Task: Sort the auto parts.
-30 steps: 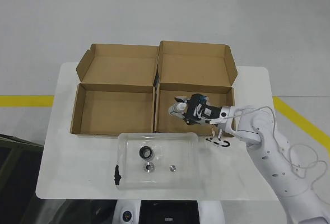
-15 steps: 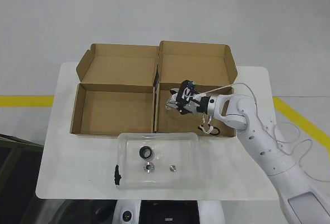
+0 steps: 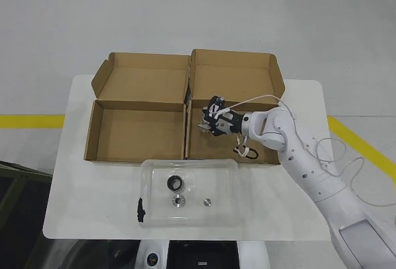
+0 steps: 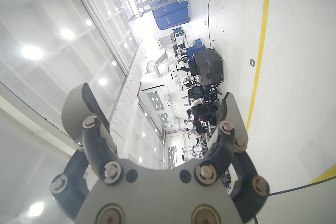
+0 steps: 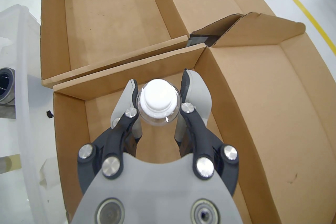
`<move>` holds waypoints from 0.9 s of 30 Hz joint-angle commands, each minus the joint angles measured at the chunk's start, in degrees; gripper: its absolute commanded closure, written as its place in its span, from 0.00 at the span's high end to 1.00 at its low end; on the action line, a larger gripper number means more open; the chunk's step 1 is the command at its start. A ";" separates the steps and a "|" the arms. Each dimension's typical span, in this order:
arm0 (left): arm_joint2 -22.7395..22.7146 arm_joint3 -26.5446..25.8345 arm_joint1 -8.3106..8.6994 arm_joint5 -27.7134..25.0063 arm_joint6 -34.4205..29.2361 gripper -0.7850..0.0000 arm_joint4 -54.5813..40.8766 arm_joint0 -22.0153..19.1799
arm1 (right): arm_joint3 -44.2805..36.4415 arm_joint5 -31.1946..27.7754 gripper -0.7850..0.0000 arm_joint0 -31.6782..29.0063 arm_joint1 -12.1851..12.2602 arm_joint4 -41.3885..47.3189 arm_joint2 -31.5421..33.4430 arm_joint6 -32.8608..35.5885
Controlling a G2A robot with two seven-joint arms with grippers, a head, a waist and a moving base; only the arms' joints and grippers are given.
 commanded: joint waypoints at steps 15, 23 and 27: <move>0.00 0.00 0.00 0.00 0.00 1.00 0.00 0.00 | -2.11 -0.27 1.00 -1.05 0.02 -1.74 1.26 -2.20; 0.00 0.00 0.00 0.00 0.00 1.00 0.00 0.00 | -13.99 -1.54 1.00 -6.44 2.03 -2.03 6.34 1.89; 0.00 0.00 0.00 0.00 0.00 1.00 0.00 0.00 | -21.31 -2.09 1.00 -10.50 3.16 -1.26 9.14 5.41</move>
